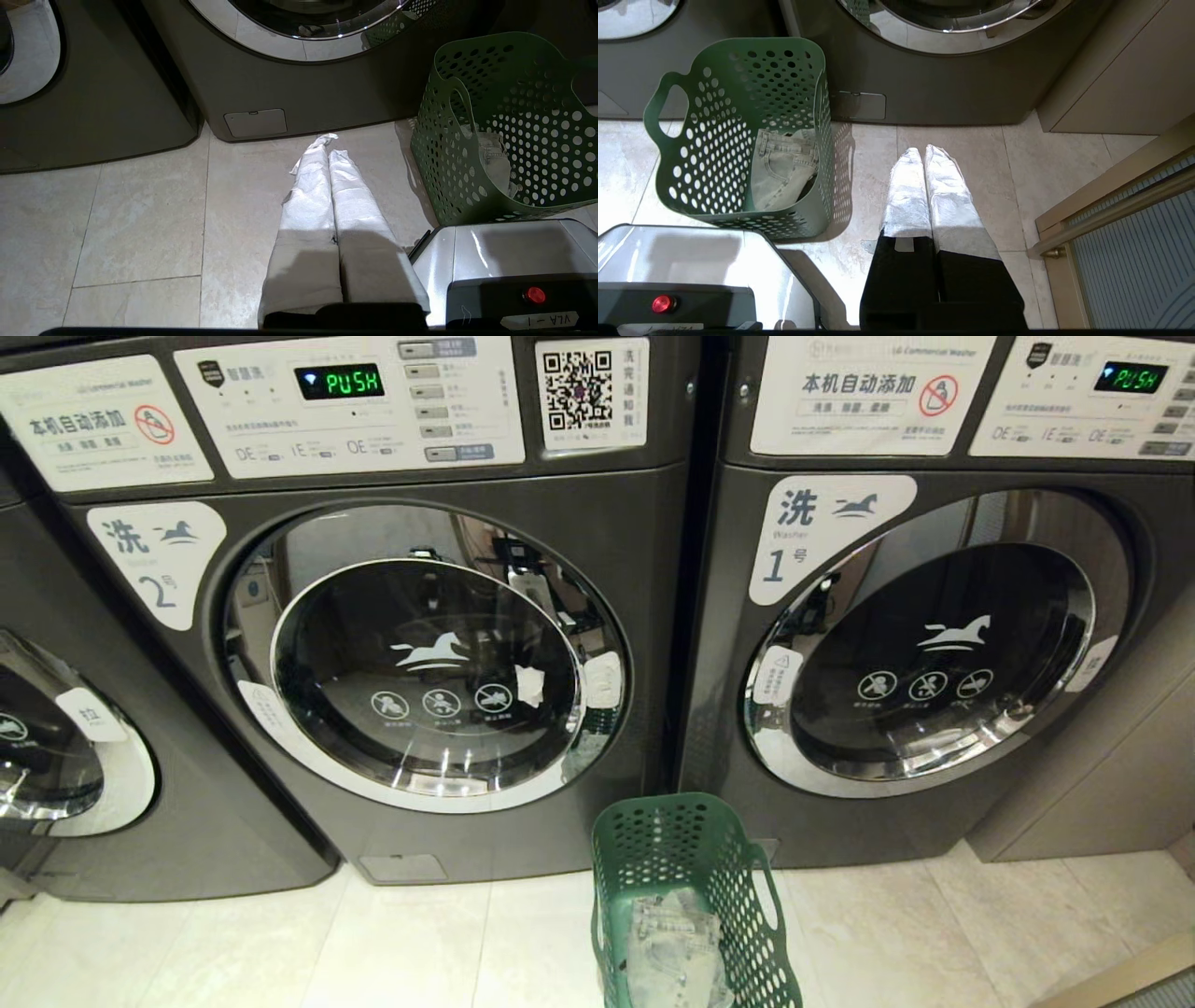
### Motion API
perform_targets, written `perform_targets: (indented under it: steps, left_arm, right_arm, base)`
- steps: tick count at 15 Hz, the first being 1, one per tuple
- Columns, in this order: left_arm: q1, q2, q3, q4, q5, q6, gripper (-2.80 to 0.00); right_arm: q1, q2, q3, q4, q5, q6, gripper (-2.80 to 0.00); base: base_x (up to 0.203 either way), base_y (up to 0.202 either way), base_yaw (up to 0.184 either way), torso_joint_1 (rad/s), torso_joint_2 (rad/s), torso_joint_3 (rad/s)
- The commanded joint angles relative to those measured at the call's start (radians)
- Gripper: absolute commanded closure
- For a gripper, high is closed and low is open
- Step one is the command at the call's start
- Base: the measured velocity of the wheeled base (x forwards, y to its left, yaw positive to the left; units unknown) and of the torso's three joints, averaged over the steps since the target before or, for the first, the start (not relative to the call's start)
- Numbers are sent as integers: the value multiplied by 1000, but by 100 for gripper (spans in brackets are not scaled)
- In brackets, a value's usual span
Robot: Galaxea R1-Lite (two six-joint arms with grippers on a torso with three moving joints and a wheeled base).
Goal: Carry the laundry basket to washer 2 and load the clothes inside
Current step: Open the lid of the washing machine
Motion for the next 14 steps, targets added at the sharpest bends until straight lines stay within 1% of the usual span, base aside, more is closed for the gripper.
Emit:
perform_targets:
  steps: [1, 5, 14]
  left_arm:
    - [0, 0, 0, 1, 0, 0, 0]
    - [0, 0, 1, 1, -1, 2, 0]
    - [0, 0, 2, 1, 0, -1, 0]
  right_arm:
    - [0, 1, 0, 2, 0, -2, 0]
    - [-1, 1, 0, 2, 0, 0, 0]
    - [0, 1, 0, 2, -2, 0, 0]
  base:
    - [0, 0, 0, 6, 5, 208]
    - [0, 0, 0, 3, 6, 182]
    - [0, 0, 0, 0, 0, 14]
